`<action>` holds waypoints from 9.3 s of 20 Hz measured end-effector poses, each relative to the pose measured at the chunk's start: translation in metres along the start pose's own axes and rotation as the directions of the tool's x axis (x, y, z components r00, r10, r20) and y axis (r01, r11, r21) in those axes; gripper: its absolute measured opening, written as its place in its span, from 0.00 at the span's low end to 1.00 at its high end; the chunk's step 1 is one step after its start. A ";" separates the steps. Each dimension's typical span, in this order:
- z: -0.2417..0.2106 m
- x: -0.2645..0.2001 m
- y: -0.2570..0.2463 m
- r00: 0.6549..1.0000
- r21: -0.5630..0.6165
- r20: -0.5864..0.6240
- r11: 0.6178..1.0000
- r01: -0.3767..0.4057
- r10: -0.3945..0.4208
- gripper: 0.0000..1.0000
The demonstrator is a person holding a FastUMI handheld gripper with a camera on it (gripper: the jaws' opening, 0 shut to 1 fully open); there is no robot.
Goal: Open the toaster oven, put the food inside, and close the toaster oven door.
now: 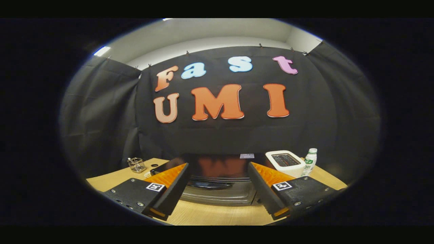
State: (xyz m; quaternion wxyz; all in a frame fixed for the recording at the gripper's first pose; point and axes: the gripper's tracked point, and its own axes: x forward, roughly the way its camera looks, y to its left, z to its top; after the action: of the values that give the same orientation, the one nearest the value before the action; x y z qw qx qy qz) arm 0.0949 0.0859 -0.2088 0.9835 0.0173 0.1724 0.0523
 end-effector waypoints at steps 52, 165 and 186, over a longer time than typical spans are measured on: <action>-0.214 -0.132 0.062 0.788 0.371 -0.492 0.908 -0.196 0.371 0.60; -0.206 -0.117 0.052 0.834 0.281 -0.513 0.958 -0.062 0.204 0.95; -0.083 0.021 0.063 0.967 0.171 -0.219 0.981 -0.092 0.129 0.95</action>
State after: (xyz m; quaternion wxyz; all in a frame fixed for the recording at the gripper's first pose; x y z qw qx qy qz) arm 0.0800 0.1519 -0.2906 0.9480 0.0996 0.2871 0.0948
